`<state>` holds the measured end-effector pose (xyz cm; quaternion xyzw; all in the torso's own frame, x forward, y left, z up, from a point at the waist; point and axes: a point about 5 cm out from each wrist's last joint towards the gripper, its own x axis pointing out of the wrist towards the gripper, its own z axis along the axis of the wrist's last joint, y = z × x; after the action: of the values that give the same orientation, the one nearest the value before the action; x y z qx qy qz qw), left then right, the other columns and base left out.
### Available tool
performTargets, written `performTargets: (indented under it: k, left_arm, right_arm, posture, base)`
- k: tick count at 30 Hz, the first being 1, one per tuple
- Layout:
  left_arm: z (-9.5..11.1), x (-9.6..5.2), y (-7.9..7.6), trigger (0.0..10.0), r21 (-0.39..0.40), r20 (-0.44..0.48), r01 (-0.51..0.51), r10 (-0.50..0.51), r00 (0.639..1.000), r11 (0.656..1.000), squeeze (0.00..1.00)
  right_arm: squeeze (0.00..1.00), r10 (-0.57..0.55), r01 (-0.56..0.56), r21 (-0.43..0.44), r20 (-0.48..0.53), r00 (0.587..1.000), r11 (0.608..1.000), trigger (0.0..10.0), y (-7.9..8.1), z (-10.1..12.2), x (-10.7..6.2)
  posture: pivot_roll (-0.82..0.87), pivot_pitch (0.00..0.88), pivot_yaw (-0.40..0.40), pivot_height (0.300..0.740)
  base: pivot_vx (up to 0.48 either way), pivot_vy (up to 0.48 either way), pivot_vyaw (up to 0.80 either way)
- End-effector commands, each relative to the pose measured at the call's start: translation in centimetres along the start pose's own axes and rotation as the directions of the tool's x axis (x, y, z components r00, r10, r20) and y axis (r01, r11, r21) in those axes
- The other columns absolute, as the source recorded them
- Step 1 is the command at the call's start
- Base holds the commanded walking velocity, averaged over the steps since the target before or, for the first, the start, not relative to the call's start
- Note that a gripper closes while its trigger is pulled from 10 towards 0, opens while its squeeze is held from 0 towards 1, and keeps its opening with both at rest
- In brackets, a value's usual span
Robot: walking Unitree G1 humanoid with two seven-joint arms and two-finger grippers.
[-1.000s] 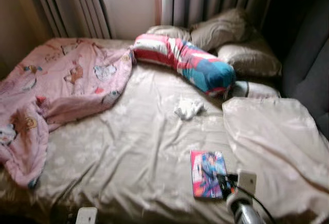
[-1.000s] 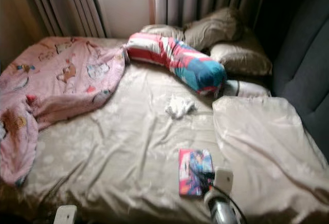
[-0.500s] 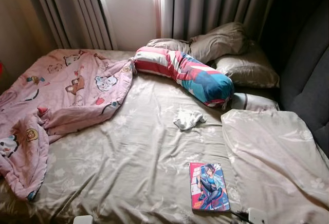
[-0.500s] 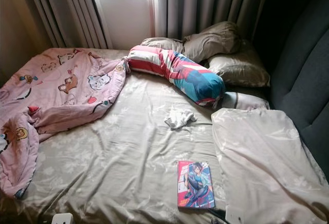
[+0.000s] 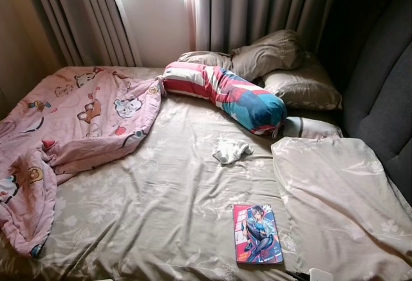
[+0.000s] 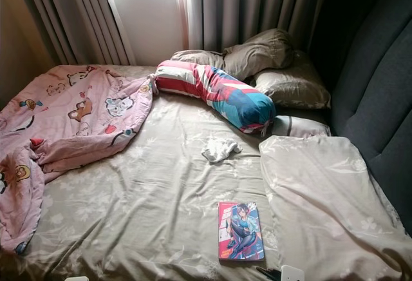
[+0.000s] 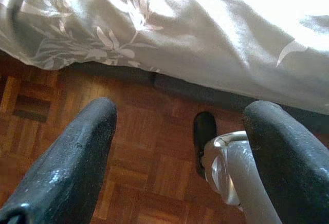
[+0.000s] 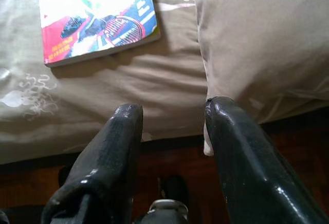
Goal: Clean up the room
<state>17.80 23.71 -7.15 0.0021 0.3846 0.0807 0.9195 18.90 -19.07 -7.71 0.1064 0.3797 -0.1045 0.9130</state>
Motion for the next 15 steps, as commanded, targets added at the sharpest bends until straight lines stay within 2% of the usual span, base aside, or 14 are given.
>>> performTargets:
  k: [1, 5, 9, 11, 15]
  left_arm:
    - [-1.4, -0.5, 0.9, 10.0, -0.003, -0.056, -0.02, 0.02, 0.998, 1.0, 0.0]
    - [-1.9, -0.8, 1.4, 10.0, -0.004, -0.069, -0.026, 0.026, 0.997, 1.0, 0.0]
    - [-2.4, -1.0, 1.9, 10.0, -0.007, -0.085, -0.033, 0.032, 0.996, 0.999, 0.0]
    - [-2.5, -1.1, 1.9, 10.0, -0.008, -0.088, -0.034, 0.033, 0.996, 0.999, 0.0]
    - [-2.9, -1.1, 1.3, 10.0, -0.01, -0.103, -0.033, 0.031, 0.994, 0.999, 0.0]
  right_arm:
    - [0.0, -0.017, 0.018, 0.008, -0.035, 0.999, 1.0, 10.0, -0.4, -0.9, -0.2]
    - [0.0, -0.016, 0.016, 0.002, -0.038, 0.999, 1.0, 10.0, -0.5, -0.9, -0.3]
    - [0.0, -0.008, 0.007, -0.028, -0.032, 0.999, 1.0, 10.0, -0.4, -0.8, -0.3]
    - [0.0, -0.007, 0.006, -0.032, -0.031, 1.0, 0.999, 10.0, -0.4, -0.8, -0.3]
    - [0.0, -0.007, 0.007, -0.012, -0.03, 1.0, 1.0, 10.0, -0.4, -0.8, -0.2]
  posture:
    - [0.02, 0.134, 0.023, 0.74]
    - [0.02, 0.138, 0.023, 0.74]
    - [0.03, 0.142, 0.022, 0.74]
    - [0.03, 0.142, 0.022, 0.74]
    - [0.03, 0.145, 0.024, 0.74]
  base:
    - [0.0, 0.0, 0.0]
    - [0.0, 0.0, 0.0]
    - [0.0, 0.0, 0.77]
    - [0.0, 0.255, 0.79]
    - [0.0, 0.293, 0.0]
